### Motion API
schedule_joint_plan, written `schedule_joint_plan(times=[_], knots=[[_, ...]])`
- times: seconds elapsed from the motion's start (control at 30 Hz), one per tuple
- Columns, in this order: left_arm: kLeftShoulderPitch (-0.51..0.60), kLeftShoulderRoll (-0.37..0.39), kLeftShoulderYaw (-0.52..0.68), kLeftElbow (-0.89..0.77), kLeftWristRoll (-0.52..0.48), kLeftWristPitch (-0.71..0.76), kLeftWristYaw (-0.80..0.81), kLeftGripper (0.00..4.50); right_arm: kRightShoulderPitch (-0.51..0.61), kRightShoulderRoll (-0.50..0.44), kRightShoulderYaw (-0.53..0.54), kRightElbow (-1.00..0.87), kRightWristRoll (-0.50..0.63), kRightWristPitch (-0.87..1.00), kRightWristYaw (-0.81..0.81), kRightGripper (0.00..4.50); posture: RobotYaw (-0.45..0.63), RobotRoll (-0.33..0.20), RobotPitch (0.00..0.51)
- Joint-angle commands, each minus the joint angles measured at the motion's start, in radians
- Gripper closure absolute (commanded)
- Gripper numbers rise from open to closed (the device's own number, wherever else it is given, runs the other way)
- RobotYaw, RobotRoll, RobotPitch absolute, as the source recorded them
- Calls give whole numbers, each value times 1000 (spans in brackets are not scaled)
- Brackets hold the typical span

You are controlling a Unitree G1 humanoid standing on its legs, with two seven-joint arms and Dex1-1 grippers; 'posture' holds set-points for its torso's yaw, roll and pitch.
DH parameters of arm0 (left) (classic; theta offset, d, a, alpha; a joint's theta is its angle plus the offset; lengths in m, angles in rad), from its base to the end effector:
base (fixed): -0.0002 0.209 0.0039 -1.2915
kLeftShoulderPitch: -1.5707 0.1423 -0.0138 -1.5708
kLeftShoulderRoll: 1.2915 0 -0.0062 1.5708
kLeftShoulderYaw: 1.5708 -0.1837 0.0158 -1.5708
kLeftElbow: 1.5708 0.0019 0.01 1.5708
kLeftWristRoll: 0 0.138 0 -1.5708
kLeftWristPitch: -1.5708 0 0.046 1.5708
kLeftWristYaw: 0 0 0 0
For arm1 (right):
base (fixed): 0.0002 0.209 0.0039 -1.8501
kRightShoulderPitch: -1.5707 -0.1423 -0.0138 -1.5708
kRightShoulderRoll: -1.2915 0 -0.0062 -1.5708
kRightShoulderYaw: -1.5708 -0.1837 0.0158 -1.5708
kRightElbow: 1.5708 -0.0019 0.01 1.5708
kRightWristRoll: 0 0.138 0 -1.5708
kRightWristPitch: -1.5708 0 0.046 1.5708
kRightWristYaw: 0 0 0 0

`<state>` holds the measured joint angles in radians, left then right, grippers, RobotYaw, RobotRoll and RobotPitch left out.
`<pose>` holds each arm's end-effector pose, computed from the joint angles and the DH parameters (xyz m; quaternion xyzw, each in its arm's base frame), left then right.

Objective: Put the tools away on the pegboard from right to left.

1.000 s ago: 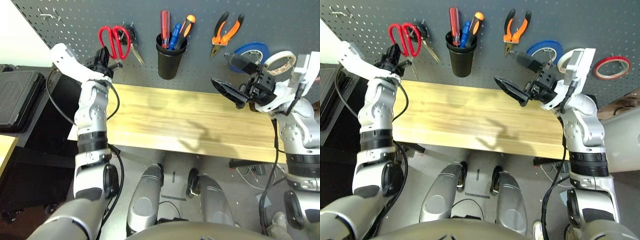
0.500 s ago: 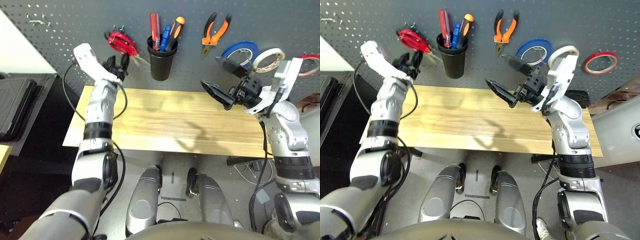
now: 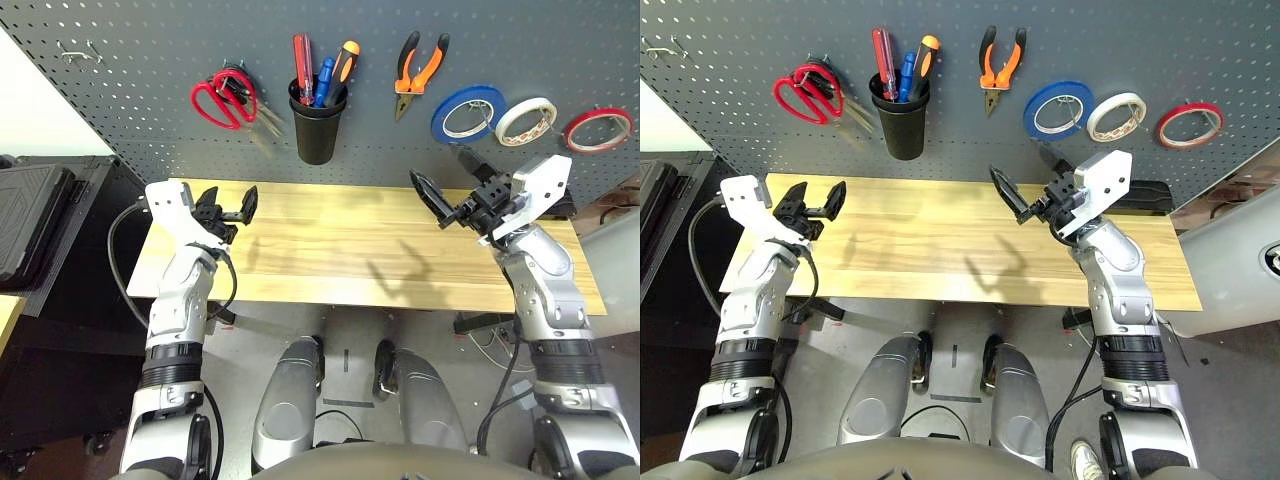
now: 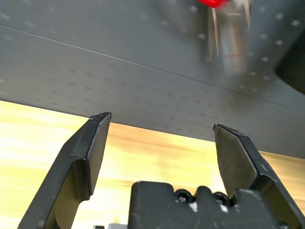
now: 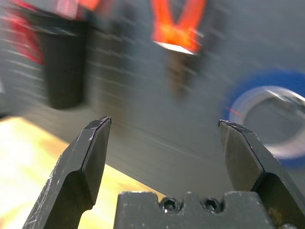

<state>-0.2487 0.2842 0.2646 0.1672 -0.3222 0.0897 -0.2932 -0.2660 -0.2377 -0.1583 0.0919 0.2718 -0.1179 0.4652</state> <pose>0.2454 0.2451 0.0838 -0.0457 -0.0399 -0.0367 0.9975 0.2503 -0.2122 0.1018 -0.0098 -0.1624 0.1787 0.9704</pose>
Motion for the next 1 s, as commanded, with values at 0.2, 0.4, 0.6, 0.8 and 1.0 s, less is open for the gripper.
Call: schedule_joint_plan(times=[0.2,0.4,0.6,0.8,1.0], knots=[[41,45,71,100,29,-166,-12,24,38,25,-110,200,-142,-169,-305,0,127,0,128],[9,75,86,201,35,-245,-27,24,2,2,-154,350,-148,-269,-387,0,104,0,118],[-12,92,92,256,39,-281,-26,24,-31,-44,-183,447,-137,-315,-414,0,90,0,125],[-22,101,100,290,42,-300,-14,24,-43,-54,-183,478,-134,-334,-420,0,80,0,134],[-19,101,110,300,44,-309,9,24,-49,-58,-181,499,-131,-341,-413,0,97,0,143]])
